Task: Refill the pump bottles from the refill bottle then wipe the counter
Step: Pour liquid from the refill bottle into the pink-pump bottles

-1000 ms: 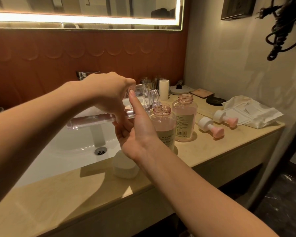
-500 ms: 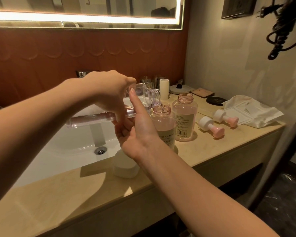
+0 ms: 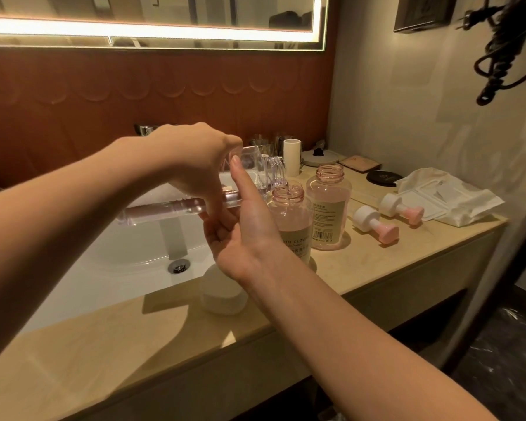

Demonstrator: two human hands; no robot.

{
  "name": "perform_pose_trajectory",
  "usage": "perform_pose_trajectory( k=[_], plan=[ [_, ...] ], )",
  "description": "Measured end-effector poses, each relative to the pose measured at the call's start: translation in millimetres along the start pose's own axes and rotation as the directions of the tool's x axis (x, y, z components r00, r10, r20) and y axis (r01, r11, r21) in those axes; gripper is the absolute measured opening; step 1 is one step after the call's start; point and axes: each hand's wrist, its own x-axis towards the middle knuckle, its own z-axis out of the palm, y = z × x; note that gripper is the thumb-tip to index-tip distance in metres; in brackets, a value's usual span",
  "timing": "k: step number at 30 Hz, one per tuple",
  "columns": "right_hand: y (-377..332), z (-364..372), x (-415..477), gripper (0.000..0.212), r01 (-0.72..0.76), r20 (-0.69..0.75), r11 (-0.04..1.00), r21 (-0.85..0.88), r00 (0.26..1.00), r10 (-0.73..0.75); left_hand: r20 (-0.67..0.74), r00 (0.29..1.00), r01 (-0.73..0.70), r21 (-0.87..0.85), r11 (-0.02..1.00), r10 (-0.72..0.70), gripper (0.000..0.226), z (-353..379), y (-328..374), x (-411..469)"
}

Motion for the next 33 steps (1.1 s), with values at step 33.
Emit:
perform_pose_trajectory(
  k=[33],
  plan=[
    [-2.0,1.2,-1.0,0.044,-0.055,-0.006,0.999,0.003,0.998,0.055,0.022,1.0,-0.019,0.029,0.999,0.018,0.102,-1.8,-1.1,4.4]
  ],
)
